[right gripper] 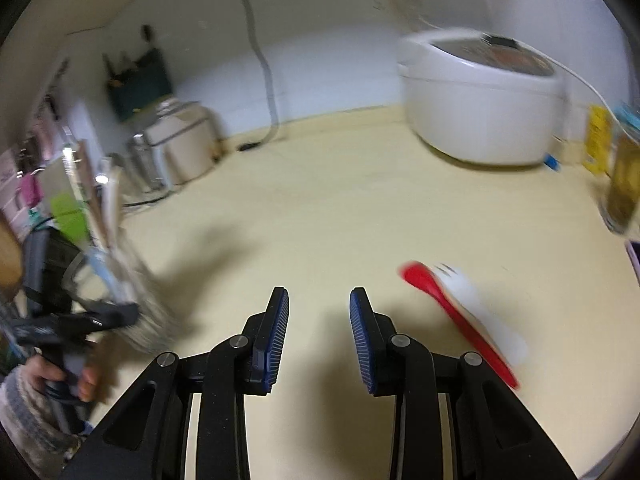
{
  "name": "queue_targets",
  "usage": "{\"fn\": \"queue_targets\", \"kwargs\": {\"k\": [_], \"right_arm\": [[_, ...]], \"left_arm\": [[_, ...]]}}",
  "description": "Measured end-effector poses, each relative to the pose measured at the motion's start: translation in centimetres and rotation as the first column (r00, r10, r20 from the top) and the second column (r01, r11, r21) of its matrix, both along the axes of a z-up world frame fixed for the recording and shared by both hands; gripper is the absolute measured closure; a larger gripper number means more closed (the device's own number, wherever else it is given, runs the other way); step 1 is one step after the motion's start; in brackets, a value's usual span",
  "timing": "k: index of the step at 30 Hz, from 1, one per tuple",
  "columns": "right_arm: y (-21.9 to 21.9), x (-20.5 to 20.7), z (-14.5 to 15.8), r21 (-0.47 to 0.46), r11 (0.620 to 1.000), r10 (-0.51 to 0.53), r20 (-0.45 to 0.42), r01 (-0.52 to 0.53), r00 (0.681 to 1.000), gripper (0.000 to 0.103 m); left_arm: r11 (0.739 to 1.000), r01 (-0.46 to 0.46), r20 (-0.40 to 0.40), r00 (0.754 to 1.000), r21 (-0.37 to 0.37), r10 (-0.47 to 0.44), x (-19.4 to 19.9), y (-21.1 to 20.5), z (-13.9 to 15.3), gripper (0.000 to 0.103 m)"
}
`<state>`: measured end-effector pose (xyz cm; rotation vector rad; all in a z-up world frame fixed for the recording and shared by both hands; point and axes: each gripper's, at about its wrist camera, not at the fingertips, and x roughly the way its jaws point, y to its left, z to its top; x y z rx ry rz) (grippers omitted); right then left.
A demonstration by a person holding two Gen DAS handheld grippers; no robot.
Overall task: Organize utensils
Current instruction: 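Move the open right gripper back over the red spoon beside the white spork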
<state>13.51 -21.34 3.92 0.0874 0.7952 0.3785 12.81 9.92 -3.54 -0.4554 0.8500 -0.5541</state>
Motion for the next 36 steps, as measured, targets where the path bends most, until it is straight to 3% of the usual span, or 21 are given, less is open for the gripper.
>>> {"fn": "queue_targets", "kwargs": {"k": [8, 14, 23, 32, 36], "right_arm": [[-5.3, 0.5, -0.4, -0.085, 0.986, -0.142, 0.011, 0.143, 0.990, 0.071], [-7.9, 0.3, -1.6, -0.155, 0.972, -0.182, -0.021, 0.177, 0.983, 0.071], [-7.5, 0.5, -3.5, -0.188, 0.973, -0.149, -0.069, 0.133, 0.986, 0.071], [-4.4, 0.1, -3.3, -0.034, 0.998, 0.053, -0.126, -0.058, 0.991, 0.071], [-3.8, 1.1, -3.2, -0.106, 0.994, 0.013, -0.121, -0.026, 0.993, 0.071]], "left_arm": [[1.000, 0.000, 0.000, 1.000, 0.000, 0.000, 0.0, 0.0, 0.0, 0.003], [1.000, 0.000, 0.000, 1.000, 0.000, 0.000, 0.0, 0.0, 0.0, 0.003], [1.000, 0.000, 0.000, 1.000, 0.000, 0.000, 0.0, 0.0, 0.0, 0.003], [1.000, 0.000, 0.000, 1.000, 0.000, 0.000, 0.0, 0.0, 0.0, 0.003], [1.000, 0.000, 0.000, 1.000, 0.000, 0.000, 0.0, 0.0, 0.0, 0.003]]}}
